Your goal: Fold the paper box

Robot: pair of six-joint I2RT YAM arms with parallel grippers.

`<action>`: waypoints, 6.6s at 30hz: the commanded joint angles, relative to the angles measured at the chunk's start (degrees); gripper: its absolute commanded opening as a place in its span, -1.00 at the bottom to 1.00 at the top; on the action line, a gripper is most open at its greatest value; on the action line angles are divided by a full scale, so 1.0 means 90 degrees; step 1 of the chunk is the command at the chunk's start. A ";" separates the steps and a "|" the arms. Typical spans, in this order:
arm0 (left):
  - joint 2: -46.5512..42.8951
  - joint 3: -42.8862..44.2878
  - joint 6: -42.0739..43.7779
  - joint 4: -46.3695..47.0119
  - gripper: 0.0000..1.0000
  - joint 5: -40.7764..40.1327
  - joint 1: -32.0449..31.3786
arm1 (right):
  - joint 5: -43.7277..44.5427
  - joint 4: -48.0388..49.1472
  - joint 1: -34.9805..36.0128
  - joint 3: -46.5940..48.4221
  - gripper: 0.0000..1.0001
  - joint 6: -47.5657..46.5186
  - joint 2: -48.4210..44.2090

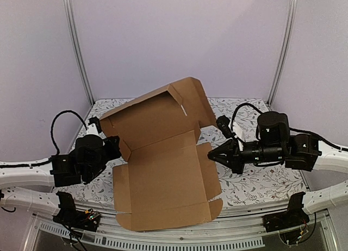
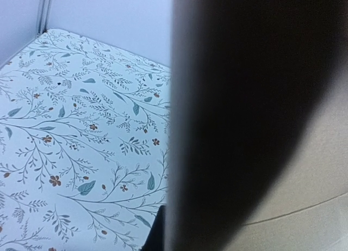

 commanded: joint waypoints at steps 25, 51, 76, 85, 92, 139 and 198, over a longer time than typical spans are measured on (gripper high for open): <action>-0.0115 0.0225 0.0401 0.0114 -1.00 0.0383 0.0073 | 0.1103 -0.1312 0.0034 0.0489 -0.15 -0.0588 -0.0784; -0.0849 -0.0261 0.1455 0.0584 -1.00 0.0992 0.0073 | -0.0352 -0.2132 -0.0594 0.2237 0.19 -0.1777 -0.0103; -0.0733 -0.0345 0.1537 0.0759 -1.00 0.0968 0.0073 | -0.1470 -0.1315 -0.0638 0.2470 0.17 -0.1405 0.1178; -0.0590 -0.0123 0.1262 0.0203 -1.00 0.0354 0.0073 | -0.0799 -0.0970 -0.0486 0.2314 0.13 -0.1188 0.1499; -0.0378 0.0054 0.1096 -0.0090 -1.00 0.0074 0.0073 | 0.0335 -0.0562 -0.0122 0.2097 0.15 -0.1038 0.1720; 0.0671 0.0891 0.0600 -0.1146 -1.00 -0.0642 -0.0311 | 0.3971 0.2097 0.0581 0.2263 0.02 0.0286 0.4178; 0.0640 0.1114 0.0441 -0.1675 -1.00 -0.1148 -0.0846 | 0.3881 0.4152 0.0577 0.0896 0.08 0.1170 0.4924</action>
